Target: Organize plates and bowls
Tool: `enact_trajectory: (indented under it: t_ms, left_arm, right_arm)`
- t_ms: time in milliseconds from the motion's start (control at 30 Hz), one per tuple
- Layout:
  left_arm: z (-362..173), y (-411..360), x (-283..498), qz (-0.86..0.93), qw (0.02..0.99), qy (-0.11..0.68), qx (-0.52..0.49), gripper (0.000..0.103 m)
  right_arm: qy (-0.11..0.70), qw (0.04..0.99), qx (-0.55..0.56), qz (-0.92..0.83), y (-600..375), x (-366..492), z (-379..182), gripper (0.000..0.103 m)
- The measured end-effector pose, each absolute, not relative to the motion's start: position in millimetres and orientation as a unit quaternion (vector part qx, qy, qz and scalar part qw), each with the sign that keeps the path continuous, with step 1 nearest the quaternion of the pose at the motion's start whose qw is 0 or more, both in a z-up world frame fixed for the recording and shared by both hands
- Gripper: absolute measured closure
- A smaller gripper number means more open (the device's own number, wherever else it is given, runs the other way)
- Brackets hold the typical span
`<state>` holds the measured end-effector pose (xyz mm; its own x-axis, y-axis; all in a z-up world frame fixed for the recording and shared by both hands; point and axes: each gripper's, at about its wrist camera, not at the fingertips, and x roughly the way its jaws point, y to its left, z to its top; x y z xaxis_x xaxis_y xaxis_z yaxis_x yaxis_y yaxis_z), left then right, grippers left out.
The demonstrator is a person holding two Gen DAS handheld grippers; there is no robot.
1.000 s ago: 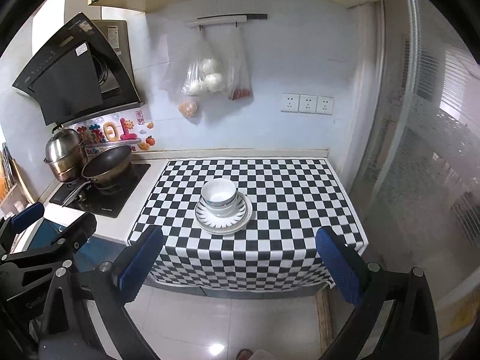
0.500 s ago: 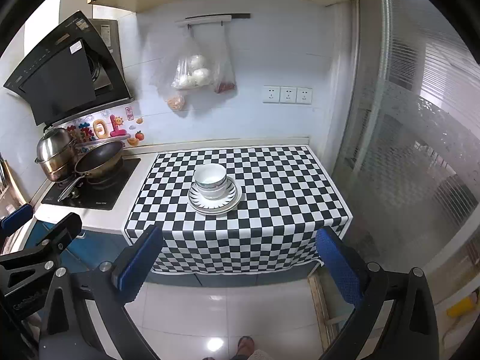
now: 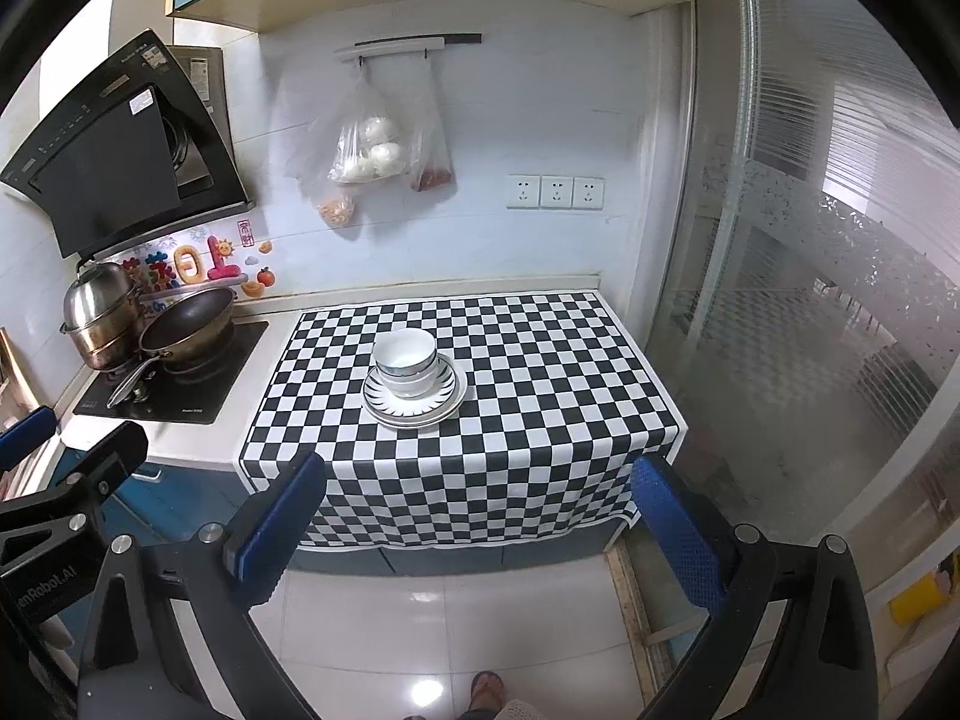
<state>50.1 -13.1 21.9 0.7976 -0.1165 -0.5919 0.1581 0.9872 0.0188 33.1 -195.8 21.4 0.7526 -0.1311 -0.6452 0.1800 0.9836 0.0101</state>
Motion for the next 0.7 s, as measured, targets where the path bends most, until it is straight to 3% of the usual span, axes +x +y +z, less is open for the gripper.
enact_trajectory:
  t_ms: [700]
  left_arm:
    - [21.2, -13.5, 47.7, -0.061, 0.949, 0.308, 0.028, 0.001]
  right_arm:
    - [0.342, 0.935, 0.032, -0.084, -200.1, 36.8, 19.7, 0.0]
